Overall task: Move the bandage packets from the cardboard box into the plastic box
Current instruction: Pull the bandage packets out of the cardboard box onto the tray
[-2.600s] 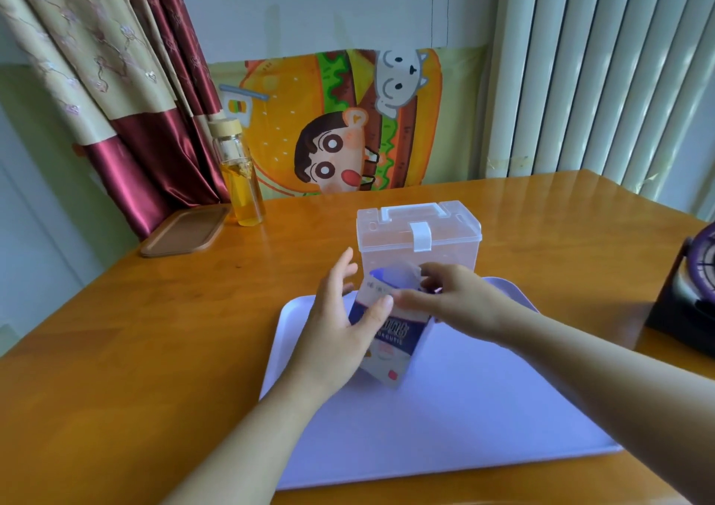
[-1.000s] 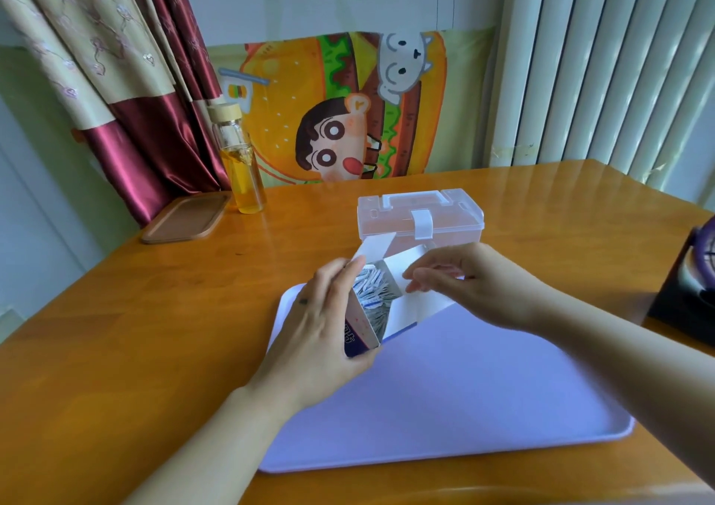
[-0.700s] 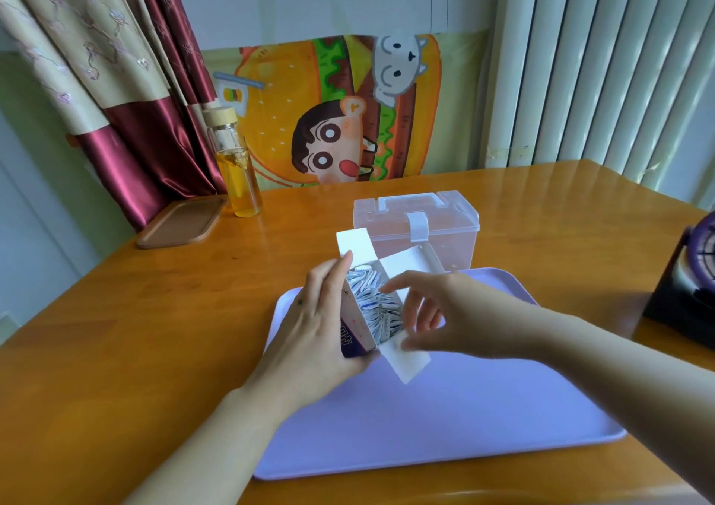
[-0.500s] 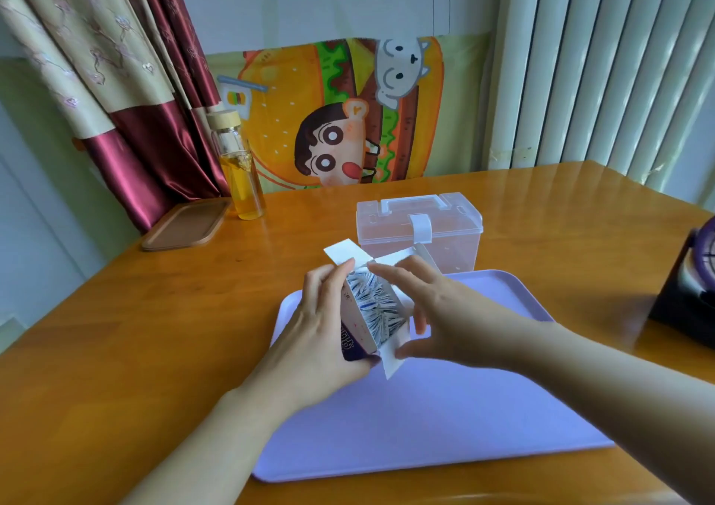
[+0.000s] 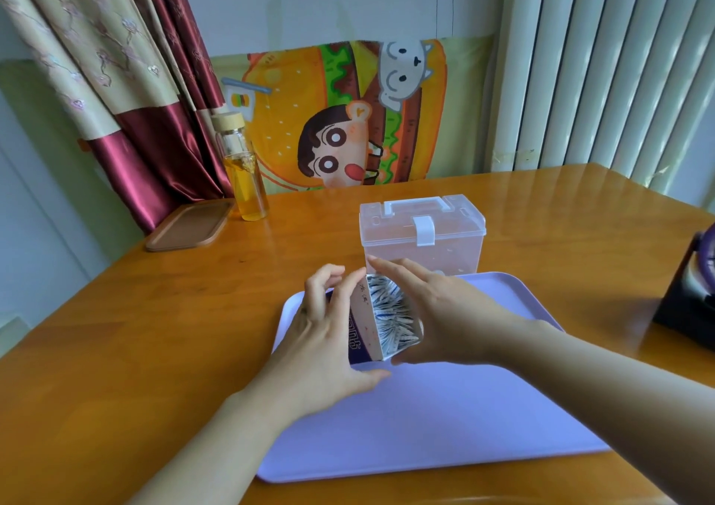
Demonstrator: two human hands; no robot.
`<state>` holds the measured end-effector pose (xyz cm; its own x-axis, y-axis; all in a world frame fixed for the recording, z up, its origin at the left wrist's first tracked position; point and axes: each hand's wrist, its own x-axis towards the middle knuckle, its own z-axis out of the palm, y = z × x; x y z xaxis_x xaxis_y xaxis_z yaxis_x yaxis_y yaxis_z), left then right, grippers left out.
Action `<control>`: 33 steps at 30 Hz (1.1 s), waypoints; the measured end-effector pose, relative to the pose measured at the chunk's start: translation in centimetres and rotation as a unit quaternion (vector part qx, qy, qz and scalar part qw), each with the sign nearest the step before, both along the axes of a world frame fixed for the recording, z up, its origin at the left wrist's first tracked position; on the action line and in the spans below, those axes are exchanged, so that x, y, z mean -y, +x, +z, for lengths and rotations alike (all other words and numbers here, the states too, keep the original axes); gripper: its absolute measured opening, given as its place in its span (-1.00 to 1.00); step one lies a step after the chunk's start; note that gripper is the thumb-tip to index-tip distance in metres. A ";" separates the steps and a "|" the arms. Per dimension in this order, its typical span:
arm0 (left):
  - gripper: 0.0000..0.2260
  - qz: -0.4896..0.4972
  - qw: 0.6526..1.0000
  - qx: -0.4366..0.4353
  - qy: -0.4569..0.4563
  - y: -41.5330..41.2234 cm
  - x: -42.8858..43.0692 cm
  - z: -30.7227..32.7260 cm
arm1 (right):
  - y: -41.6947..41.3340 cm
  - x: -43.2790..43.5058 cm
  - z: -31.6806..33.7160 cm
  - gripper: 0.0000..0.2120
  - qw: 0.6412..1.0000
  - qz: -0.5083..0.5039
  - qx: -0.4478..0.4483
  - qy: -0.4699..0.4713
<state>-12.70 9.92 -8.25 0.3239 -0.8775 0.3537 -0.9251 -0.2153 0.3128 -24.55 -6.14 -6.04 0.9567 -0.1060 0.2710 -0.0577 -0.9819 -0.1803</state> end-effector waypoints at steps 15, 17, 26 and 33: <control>-0.15 -0.015 1.000 -0.023 0.001 1.8 0.8 0.6 | 0.8 -0.5 -0.5 -0.59 0.992 0.000 0.113 0.055; -0.15 -0.017 1.000 -0.025 -0.001 1.7 0.9 0.7 | 1.2 -0.6 -0.4 -0.62 0.992 -0.003 0.114 0.045; -0.15 -0.012 0.999 -0.030 -0.005 1.9 0.4 0.6 | 2.4 -0.4 -1.9 -0.73 0.980 0.017 0.190 -0.059; -0.16 -0.012 1.000 -0.027 0.003 1.7 0.8 0.6 | 3.1 -0.2 -1.6 -0.77 0.983 0.034 0.173 -0.055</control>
